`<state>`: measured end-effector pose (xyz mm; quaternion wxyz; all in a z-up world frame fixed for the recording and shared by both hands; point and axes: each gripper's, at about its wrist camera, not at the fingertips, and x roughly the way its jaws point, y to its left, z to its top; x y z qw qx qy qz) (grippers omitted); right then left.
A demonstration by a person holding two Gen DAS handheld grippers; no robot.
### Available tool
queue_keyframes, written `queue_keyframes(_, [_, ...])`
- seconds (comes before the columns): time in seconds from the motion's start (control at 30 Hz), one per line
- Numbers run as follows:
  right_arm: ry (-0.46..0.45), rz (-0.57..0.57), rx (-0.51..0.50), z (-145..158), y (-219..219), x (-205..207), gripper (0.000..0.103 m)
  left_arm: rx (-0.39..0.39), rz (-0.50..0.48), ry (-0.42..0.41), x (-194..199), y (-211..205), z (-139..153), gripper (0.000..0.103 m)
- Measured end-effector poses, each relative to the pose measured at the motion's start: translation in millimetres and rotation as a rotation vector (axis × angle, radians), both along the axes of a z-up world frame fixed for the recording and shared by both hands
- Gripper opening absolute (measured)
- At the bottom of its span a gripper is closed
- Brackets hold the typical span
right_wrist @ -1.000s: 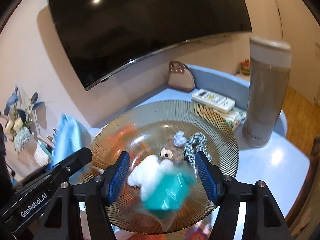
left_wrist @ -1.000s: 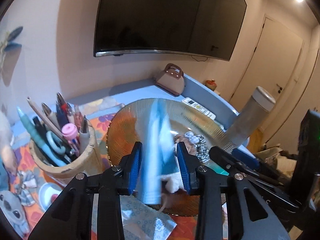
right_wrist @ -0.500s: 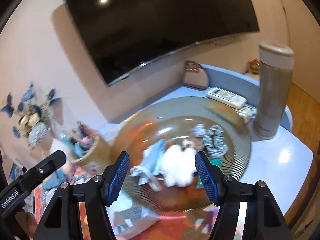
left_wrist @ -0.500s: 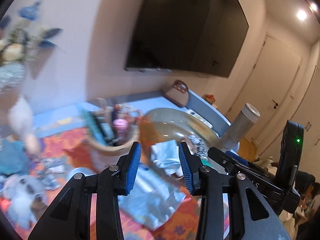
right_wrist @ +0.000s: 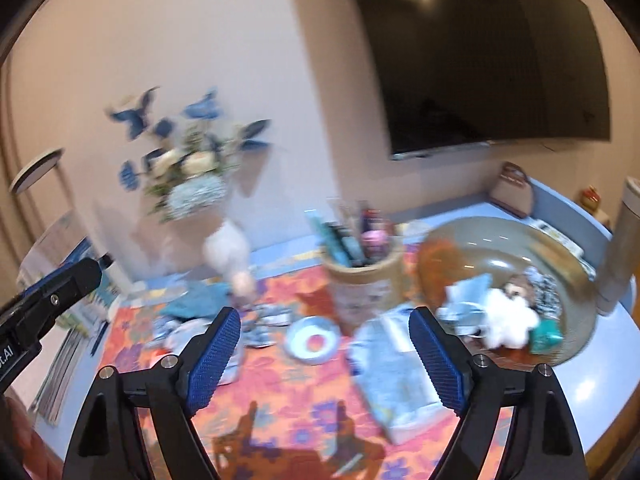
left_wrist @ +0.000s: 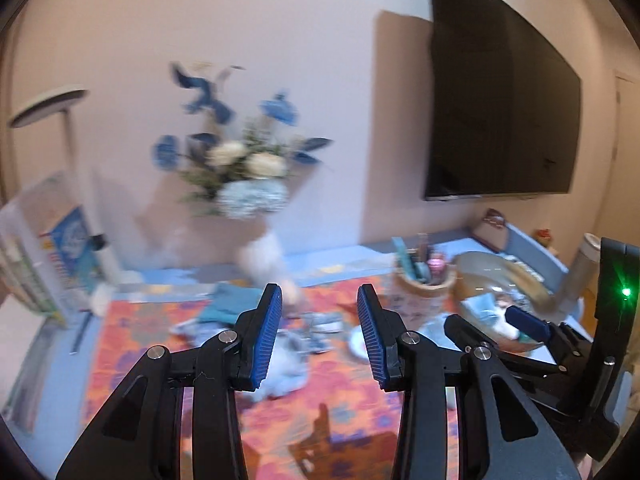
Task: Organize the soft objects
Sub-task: 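Move both open tools back over the tablecloth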
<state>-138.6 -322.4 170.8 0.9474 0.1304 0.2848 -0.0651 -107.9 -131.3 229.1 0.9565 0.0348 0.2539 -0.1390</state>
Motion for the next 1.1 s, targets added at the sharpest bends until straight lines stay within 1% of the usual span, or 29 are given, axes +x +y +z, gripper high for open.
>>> queue_keyframes(0.07, [-0.004,0.039,-0.023,2,25,2,0.086,0.001,0.027,-0.012,-4,17,0,0.036])
queue_keyframes(0.17, [0.001,0.091,-0.045,-1,54,5,0.086,-0.002,0.065,-0.015,-7,40,-7,0.039])
queue_keyframes(0.23, [0.009,0.119,-0.060,-6,70,8,0.087,0.004,0.093,-0.005,-6,53,-17,0.044])
queue_keyframes(0.27, [0.014,0.132,-0.065,-9,78,10,0.089,0.003,0.107,0.004,-4,60,-24,0.044])
queue_keyframes(0.33, [0.027,0.160,-0.072,-22,92,16,0.091,0.010,0.150,0.031,2,75,-45,0.045])
queue_keyframes(0.4, [0.049,0.180,-0.079,-39,102,23,0.091,0.010,0.225,0.086,14,92,-75,0.045])
queue_keyframes(0.43, [0.071,0.182,-0.089,-51,107,28,0.091,0.000,0.260,0.132,22,107,-98,0.045])
queue_keyframes(0.57, [0.179,0.194,-0.092,-100,115,47,0.091,-0.044,0.310,0.273,48,145,-166,0.045])
queue_keyframes(0.6, [0.213,0.199,-0.091,-114,117,53,0.091,-0.049,0.317,0.291,50,150,-176,0.045])
queue_keyframes(0.7, [0.263,0.212,-0.087,-141,120,60,0.091,-0.070,0.328,0.322,56,161,-198,0.045])
queue_keyframes(0.8, [0.294,0.218,-0.095,-150,123,65,0.091,-0.084,0.342,0.345,60,166,-213,0.045])
queue_keyframes(0.87, [0.279,0.219,-0.102,-149,123,64,0.092,-0.117,0.331,0.372,63,170,-217,0.045])
queue_keyframes(0.9, [0.285,0.219,-0.100,-151,122,63,0.092,-0.140,0.328,0.379,63,172,-218,0.048])
queue_keyframes(0.97, [0.325,0.211,-0.096,-158,121,66,0.092,-0.195,0.306,0.382,62,177,-218,0.067])
queue_keyframes(1.0, [0.336,0.208,-0.096,-160,122,69,0.093,-0.216,0.305,0.376,60,179,-215,0.087])
queue_keyframes(1.03, [0.351,0.201,-0.091,-162,121,71,0.097,-0.218,0.326,0.365,58,180,-213,0.094])
queue_keyframes(1.07, [0.359,0.197,-0.088,-163,120,72,0.102,-0.211,0.356,0.347,56,181,-212,0.094])
queue_keyframes(1.1, [0.363,0.200,-0.086,-163,120,72,0.103,-0.211,0.359,0.350,59,182,-212,0.093])
